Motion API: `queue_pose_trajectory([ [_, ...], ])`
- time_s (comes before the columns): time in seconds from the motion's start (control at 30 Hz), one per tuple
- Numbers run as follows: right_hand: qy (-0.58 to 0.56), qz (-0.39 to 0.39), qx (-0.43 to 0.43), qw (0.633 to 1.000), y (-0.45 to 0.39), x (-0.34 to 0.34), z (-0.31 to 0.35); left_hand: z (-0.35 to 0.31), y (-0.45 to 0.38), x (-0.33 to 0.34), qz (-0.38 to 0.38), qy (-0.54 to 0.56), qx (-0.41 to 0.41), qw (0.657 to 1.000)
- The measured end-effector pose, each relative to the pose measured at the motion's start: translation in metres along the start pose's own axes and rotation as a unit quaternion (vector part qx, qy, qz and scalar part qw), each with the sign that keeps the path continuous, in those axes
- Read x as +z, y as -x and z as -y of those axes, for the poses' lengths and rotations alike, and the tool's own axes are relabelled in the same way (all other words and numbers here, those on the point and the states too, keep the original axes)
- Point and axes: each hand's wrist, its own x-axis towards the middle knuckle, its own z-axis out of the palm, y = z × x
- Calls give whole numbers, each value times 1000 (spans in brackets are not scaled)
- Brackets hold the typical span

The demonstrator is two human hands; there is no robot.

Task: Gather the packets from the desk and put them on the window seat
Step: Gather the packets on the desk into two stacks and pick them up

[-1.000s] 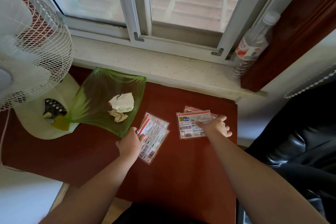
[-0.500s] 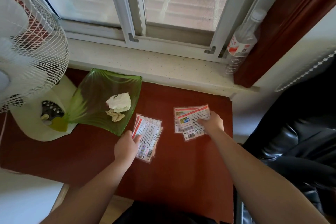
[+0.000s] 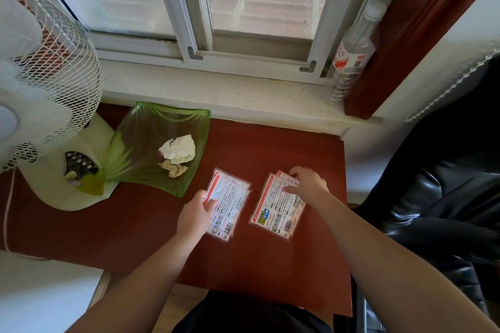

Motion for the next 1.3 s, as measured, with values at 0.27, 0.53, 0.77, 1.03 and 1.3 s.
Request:
queue_pose_trajectory([
  [0.27, -286, -88, 355, 886, 35, 32, -5, -6, 3, 6, 8, 24, -17, 1000],
  [0.53, -192, -68, 387, 899, 46, 67, 35, -18, 4, 20, 15, 25, -26, 999],
  [0.77, -212, -61, 421, 880, 41, 72, 39, -15, 1, 20, 13, 34, -31, 999],
  [1.03, -341, -100, 264, 897, 51, 65, 13, -5, 1, 13, 38, 84, -13, 996],
  [1.3, -521, 1, 132, 843, 78, 52, -18, -6, 9, 9, 75, 182, -40, 980],
])
